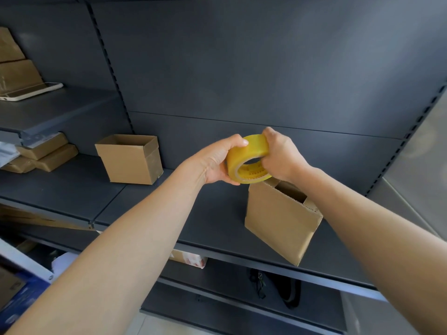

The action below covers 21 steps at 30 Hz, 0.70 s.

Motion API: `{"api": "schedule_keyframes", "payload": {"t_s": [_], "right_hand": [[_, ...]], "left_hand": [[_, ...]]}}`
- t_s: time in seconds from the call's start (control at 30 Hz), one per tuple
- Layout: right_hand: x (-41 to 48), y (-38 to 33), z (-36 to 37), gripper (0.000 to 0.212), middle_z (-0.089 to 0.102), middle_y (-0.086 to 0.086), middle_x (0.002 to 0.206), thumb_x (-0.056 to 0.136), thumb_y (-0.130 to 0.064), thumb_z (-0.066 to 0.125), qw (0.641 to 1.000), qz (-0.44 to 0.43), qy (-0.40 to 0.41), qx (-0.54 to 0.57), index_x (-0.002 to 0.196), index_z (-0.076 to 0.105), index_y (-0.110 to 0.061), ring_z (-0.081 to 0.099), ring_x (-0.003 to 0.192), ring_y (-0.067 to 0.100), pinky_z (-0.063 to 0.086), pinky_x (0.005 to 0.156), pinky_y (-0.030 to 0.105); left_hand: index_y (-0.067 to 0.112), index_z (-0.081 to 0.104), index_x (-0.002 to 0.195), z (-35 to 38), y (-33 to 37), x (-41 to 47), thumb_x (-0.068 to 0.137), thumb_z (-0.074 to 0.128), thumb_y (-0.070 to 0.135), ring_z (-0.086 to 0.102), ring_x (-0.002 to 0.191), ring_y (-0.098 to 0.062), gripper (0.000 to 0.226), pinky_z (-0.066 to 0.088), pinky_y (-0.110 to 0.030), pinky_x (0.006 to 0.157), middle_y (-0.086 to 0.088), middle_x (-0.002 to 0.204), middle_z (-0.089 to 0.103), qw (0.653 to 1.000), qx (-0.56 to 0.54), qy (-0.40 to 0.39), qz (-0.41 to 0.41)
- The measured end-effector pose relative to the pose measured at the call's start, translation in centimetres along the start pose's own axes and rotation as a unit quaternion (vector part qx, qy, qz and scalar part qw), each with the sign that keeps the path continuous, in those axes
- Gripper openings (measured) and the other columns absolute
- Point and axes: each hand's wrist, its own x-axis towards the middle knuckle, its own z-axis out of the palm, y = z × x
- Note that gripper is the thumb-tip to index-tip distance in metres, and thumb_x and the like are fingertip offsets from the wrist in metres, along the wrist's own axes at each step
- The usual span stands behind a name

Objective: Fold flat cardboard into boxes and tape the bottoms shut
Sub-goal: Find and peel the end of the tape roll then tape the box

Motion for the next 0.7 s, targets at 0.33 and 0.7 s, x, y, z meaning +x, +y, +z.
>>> {"api": "schedule_keyframes", "payload": {"t_s": [0.33,0.7], "right_hand": [[-1.0,1.1,-0.1,0.039,0.051,-0.004,0.086,0.075,-0.004,0.066,0.994,0.003,-0.023,0.105,0.105,0.046,-0.018,0.052,0.074,0.009,0.043,0.057,0.023],[-1.4,2.3,-0.1,0.022,0.061,0.006,0.09,0.081,0.003,0.059,0.98,0.078,0.054,0.177,0.099,0.055,-0.008,0.058,0.08,0.02,0.05,0.066,0.033]], "left_hand": [[0.022,0.06,0.103,0.8,-0.2,0.2,0.078,0.065,0.034,0.065,0.096,-0.032,0.028,0.054,-0.054,0.083,-0.01,0.105,0.065,1.0,-0.008,-0.002,0.023],[0.01,0.06,0.116,0.8,-1.1,-0.6,0.06,0.083,0.043,0.068,0.095,-0.032,0.069,0.057,-0.047,0.079,-0.017,0.109,0.065,0.995,-0.093,-0.018,-0.001]]}}
